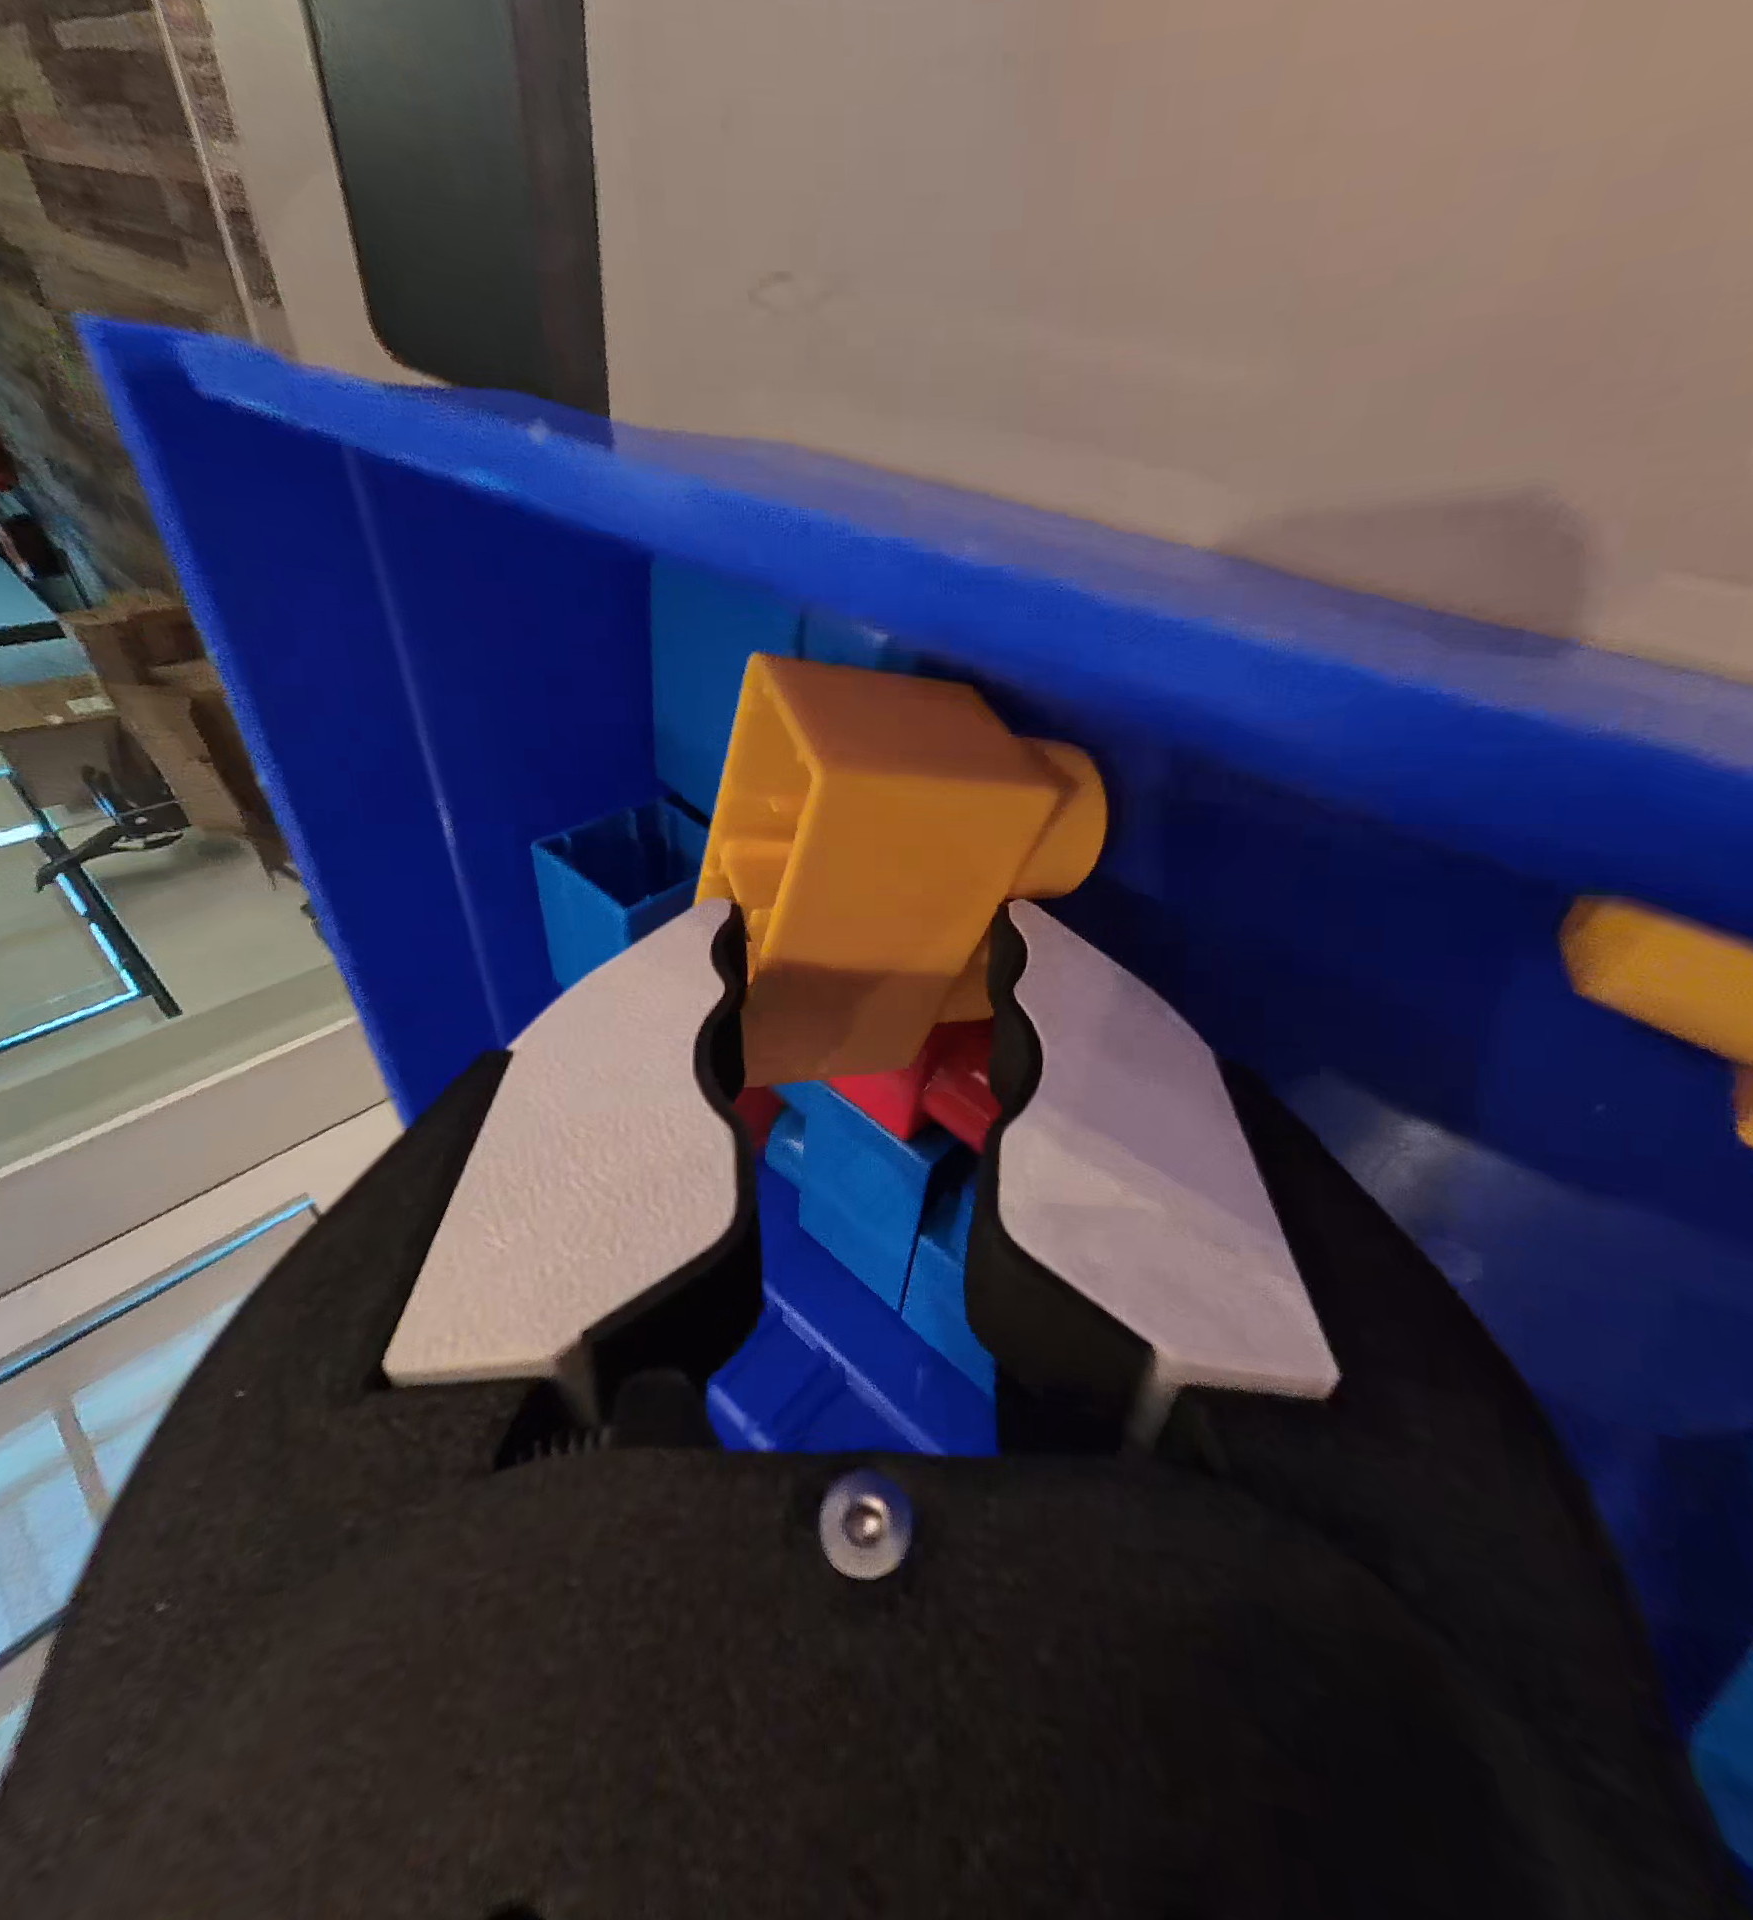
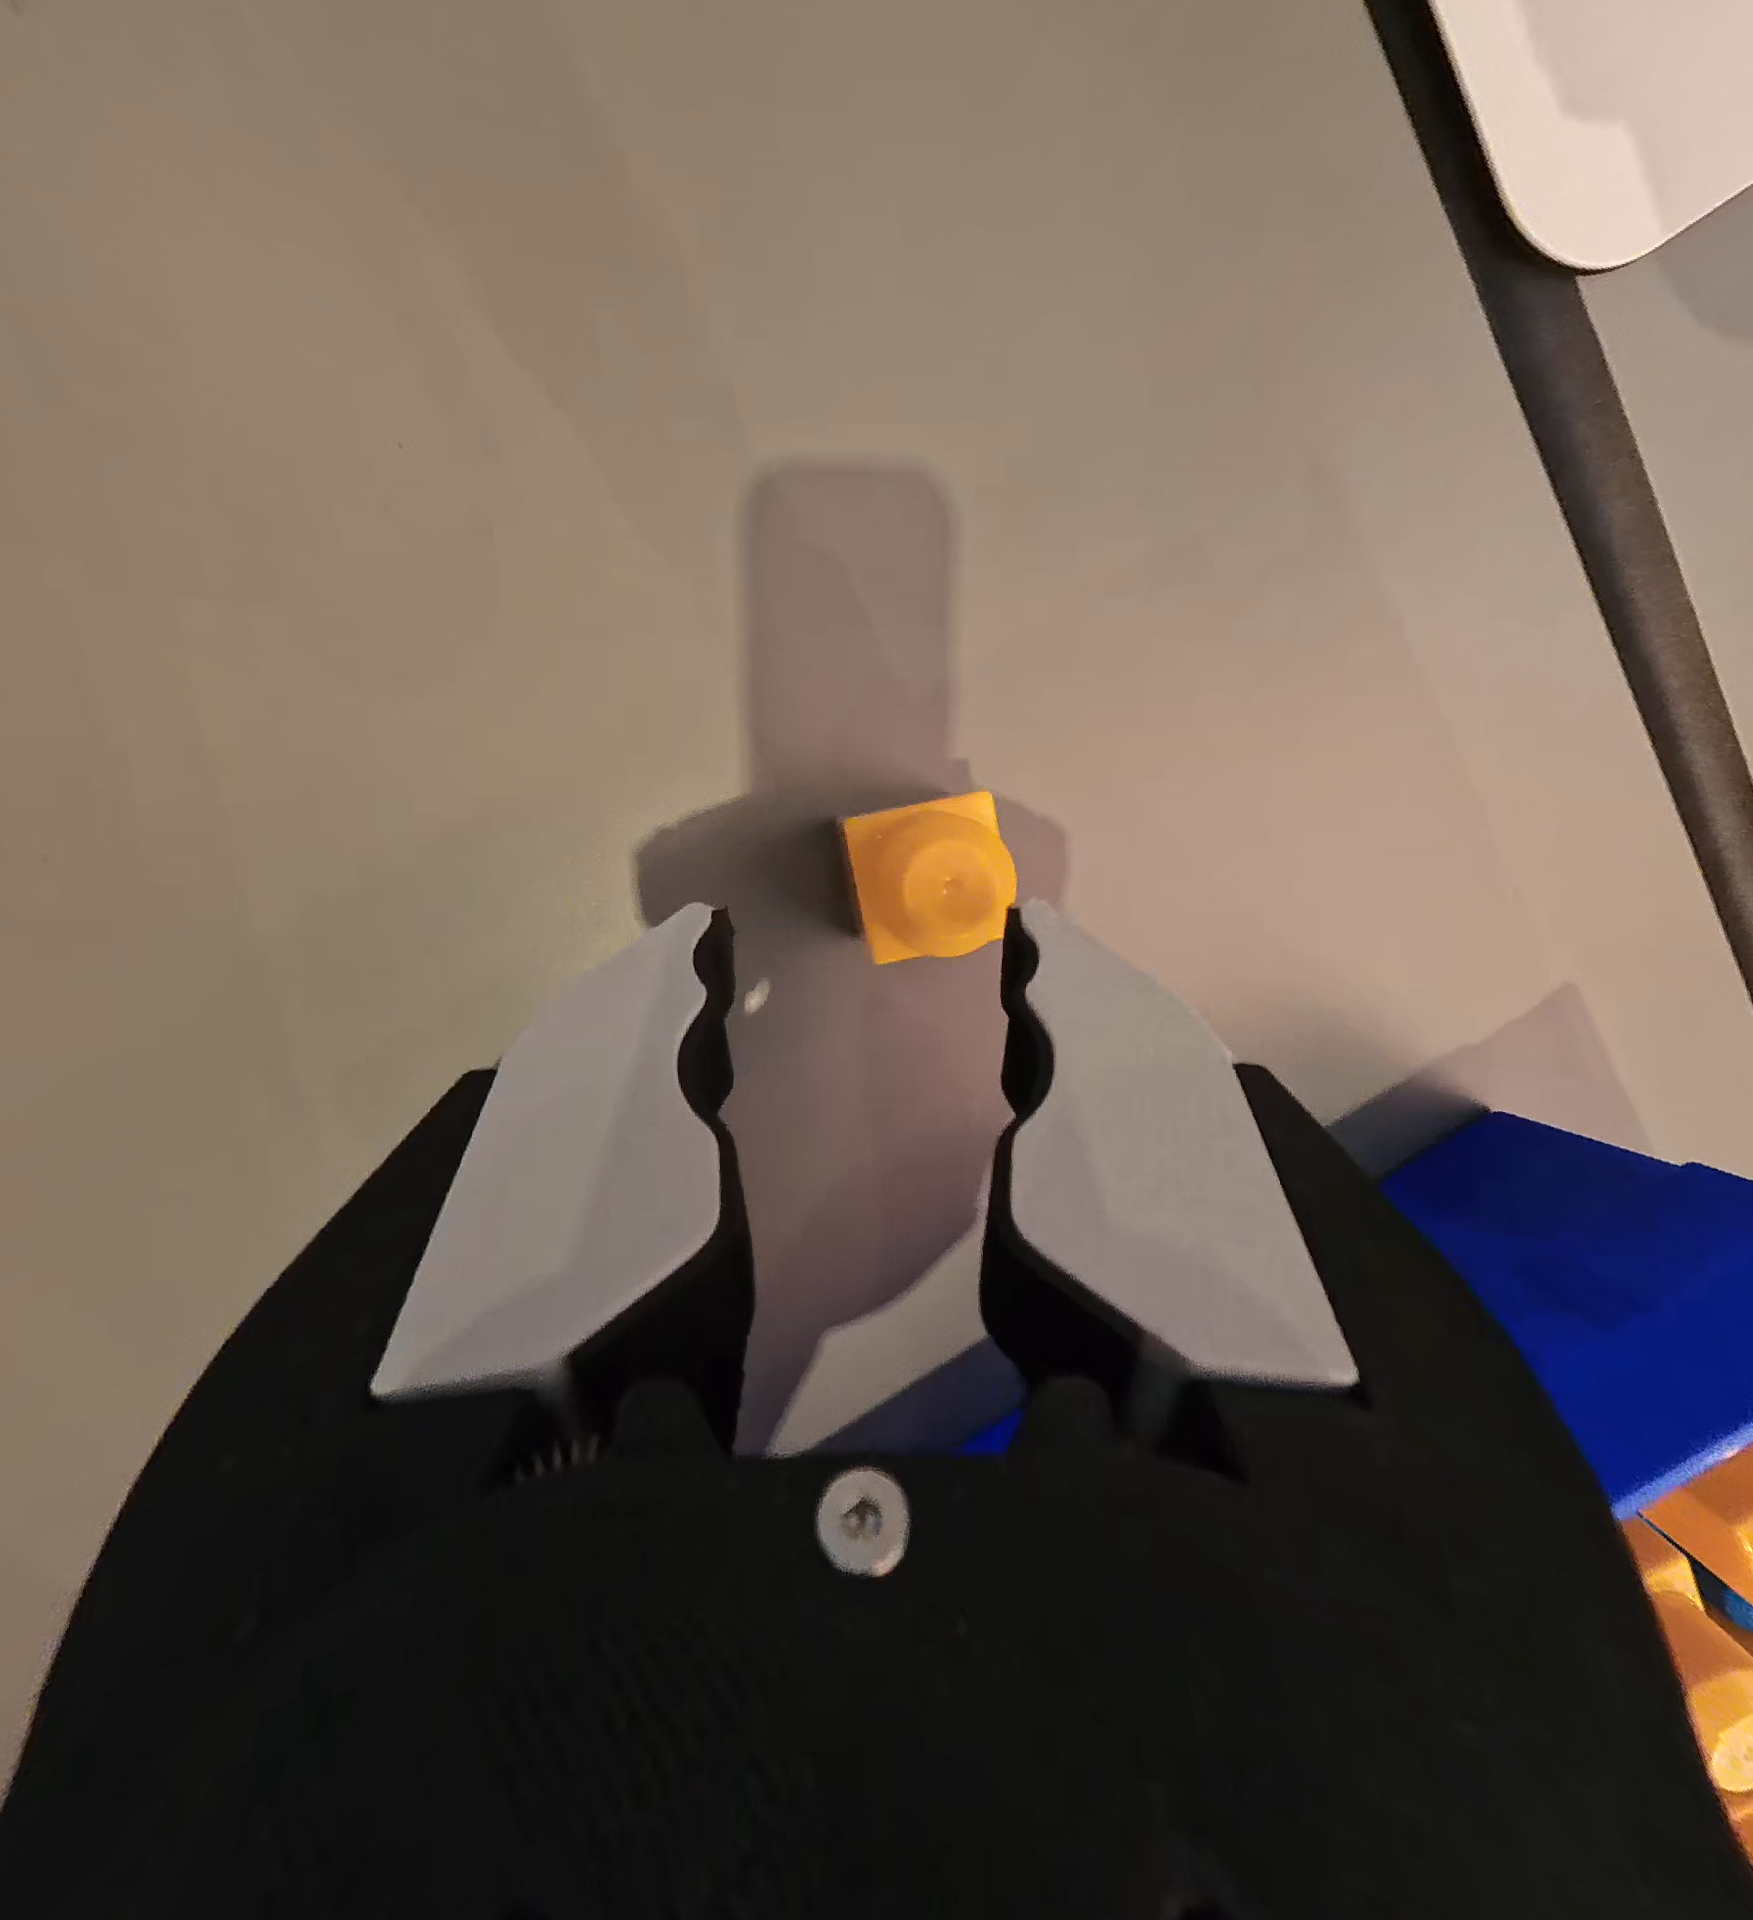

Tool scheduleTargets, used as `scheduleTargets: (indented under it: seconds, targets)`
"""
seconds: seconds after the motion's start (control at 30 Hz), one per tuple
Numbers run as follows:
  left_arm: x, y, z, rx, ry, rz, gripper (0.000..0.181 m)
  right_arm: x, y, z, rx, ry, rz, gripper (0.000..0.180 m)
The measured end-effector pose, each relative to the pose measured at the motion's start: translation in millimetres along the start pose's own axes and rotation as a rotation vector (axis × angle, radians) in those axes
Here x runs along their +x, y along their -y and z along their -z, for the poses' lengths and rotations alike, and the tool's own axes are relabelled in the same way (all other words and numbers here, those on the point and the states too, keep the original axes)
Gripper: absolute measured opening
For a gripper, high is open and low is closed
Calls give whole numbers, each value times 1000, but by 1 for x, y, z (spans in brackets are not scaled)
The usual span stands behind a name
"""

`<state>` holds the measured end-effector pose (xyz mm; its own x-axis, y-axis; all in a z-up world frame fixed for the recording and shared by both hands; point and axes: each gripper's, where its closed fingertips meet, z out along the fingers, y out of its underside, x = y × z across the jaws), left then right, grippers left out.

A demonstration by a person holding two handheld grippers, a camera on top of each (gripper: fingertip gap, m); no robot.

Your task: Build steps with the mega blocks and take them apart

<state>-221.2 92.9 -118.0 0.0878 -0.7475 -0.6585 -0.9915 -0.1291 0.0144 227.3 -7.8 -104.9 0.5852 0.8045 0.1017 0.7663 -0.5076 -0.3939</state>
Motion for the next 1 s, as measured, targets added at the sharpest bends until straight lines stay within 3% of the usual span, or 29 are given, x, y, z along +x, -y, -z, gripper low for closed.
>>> scheduleTargets:
  seconds: [0.13, 0.27, 0.37, 0.47, 0.63, 0.73, 0.83, 1.0]
  targets:
    - [-30, -6, 33, 71, 127, 129, 44, 2, 0, 3, 11, 2, -7, 50]
    - [-77, -1, 104, 348, 246, 580, 44, 5, 5, 11, 38, -22, -8, 50]
    - [-85, 46, 167, 780, 105, 958, 44, 4, 22, 23, 123, -59, 12, 50]
    - [-75, 104, 216, 1160, -125, 1180, 44, -8, 50, 43, 284, -113, 79, 50]
    - [-44, 196, 248, 1427, -401, 1281, 44, -77, 111, 105, 795, 0, 247, 50]
    - [-22, 250, 262, 1506, -542, 1295, 44, -105, 126, 139, 1048, 90, 218, 50]
    - [-4, 292, 272, 1545, -633, 1302, 44, -99, 131, 148, 1187, 52, 150, 50]
    - [9, 327, 290, 1625, -835, 1339, 44, -88, 129, 148, 1284, -14, 113, 53]
